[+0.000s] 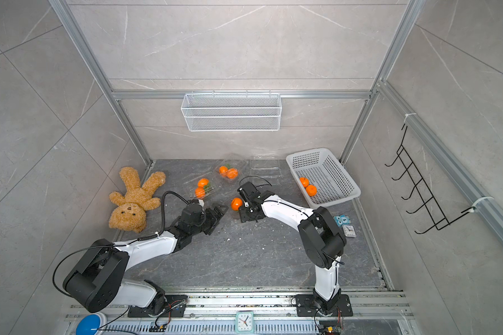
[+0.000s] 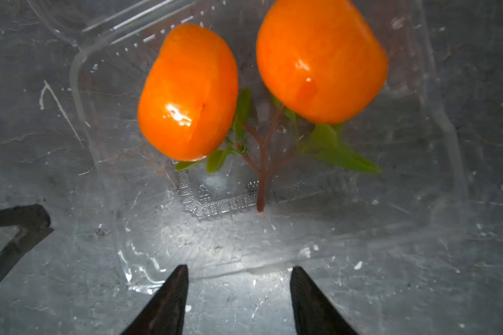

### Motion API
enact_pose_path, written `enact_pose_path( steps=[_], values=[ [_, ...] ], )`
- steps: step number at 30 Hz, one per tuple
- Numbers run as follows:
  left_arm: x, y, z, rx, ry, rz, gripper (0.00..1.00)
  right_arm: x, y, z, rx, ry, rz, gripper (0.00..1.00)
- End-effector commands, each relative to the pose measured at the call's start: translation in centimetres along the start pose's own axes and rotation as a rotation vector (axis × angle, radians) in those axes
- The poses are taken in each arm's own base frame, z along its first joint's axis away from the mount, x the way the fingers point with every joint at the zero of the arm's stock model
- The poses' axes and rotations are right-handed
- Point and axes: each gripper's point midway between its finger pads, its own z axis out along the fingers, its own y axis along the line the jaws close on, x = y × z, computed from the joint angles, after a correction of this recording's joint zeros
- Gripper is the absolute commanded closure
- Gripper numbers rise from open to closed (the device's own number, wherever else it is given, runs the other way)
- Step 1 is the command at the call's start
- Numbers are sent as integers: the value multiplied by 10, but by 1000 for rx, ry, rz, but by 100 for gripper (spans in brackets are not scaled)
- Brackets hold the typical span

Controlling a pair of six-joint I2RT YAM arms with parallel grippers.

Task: Take oranges out of containers
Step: Pick up the orange from the packing box.

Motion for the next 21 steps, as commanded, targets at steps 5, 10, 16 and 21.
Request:
enact_pose_path(
  steps=[5, 10, 16, 21],
  values=[
    [4, -19, 2, 75, 18, 0, 0, -12, -10, 2, 132, -6, -76, 49],
    [4, -20, -1, 69, 17, 30, 1, -17, -7, -28, 106, -57, -61, 48],
    [-1, -22, 1, 61, 2, 56, 1, -40, 1, -41, 103, -91, -73, 43],
    [-3, -20, 3, 54, 5, 45, 1, -46, 5, -5, 119, -43, -114, 42]
  ],
)
